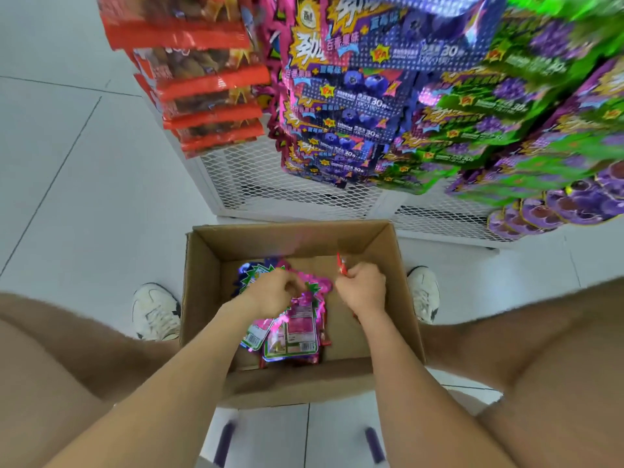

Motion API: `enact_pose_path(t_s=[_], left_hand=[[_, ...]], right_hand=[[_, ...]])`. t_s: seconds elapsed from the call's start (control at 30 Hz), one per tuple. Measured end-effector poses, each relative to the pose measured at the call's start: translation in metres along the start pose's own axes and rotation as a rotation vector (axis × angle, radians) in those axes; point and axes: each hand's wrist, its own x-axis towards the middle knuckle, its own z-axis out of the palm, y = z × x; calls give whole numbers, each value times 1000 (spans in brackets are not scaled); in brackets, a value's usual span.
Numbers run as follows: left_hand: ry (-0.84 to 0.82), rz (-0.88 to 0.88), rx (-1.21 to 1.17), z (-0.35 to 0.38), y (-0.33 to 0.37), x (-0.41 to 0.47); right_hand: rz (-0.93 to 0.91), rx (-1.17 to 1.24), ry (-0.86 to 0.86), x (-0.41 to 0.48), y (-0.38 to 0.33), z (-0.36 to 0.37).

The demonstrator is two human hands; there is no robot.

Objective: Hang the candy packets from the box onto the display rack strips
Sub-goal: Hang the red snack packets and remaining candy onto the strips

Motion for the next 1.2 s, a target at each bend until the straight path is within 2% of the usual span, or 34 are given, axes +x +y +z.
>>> enact_pose_path(t_s=[0.07,0.17,0.27,0.33,0.37,0.47,0.53,0.57,0.63,0.73,0.83,0.97,1.03,1.1,1.2], left_hand=[[110,43,-210,-5,22,-7],[260,32,-660,-21,59,-25],[411,53,-805,-38,73,-37],[475,40,-772,-48,70,-45],[483,46,-724,-54,70,-51],[467,121,-653,-76,93,-91],[439,210,-627,-92,111,-116],[430,267,-612,-100,119,-129],[470,380,-597,-120,138,-154],[689,566,-490,-155,168,-188],[944,704,-301,-188,206,-218],[1362,842,-130,-235,269,-260],[1507,877,-23,-266,301,-280],[1543,803,-17,-301,327,-290],[1454,636,-135,-346,357,-298]], right_hand=[[-116,44,58,-16,-22,-17],[-407,83,25,-48,-53,-32],[-761,-114,-1,-80,-74,-41],[-855,-220,63,-95,-80,-49],[-863,-193,148,-99,-82,-53],[-691,193,345,-101,-91,-74],[-586,419,237,-101,-107,-93],[-593,507,153,-103,-117,-104],[-655,654,93,-114,-139,-129],[-747,744,133,-141,-172,-174],[-859,588,337,-165,-208,-211],[-1039,672,507,-188,-263,-255],[-1121,692,584,-192,-296,-282],[-1189,698,637,-194,-329,-308],[-1192,702,672,-188,-379,-340]])
